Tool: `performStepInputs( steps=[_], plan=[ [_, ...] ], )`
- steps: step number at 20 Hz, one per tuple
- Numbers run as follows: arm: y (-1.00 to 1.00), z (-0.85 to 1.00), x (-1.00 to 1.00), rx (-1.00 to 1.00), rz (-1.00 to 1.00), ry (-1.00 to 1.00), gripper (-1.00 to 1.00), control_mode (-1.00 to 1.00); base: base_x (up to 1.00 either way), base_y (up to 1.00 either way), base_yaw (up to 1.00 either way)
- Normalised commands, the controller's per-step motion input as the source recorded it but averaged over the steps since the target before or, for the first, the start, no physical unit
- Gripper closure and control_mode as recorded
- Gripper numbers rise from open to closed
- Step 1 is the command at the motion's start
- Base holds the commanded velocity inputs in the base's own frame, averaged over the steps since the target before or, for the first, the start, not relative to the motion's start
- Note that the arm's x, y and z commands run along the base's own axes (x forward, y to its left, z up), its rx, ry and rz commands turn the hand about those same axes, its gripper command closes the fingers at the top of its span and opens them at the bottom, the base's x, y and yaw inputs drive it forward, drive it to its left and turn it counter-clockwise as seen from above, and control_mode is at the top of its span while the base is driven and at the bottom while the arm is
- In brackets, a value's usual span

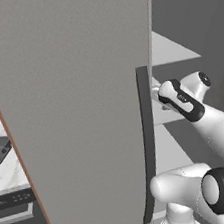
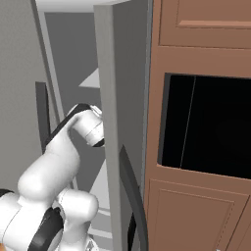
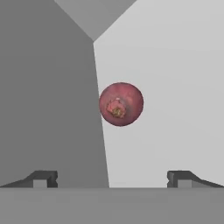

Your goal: Take the onion and potato out of the freezer and place them in the tupperware container on the counter. Then put the tupperware containing the vegetables back in the freezer.

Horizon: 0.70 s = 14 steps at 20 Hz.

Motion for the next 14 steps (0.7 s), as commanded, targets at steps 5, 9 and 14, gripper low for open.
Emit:
performStepInputs(
  steps=[5, 9, 14],
  plan=[
    [0.0, -0.12, 0.45, 0.07, -0.02, 0.0, -1.0, -1.0, 0.0, 0.0, 0.0],
    [0.0, -0.17, 0.36, 0.05, -0.03, 0.0, -1.0, -1.0, 0.0, 0.0, 0.0],
    [0.0, -0.16, 0.25, 0.01, -0.03, 0.0, -1.0, -1.0, 0.0, 0.0, 0.0]
  ],
)
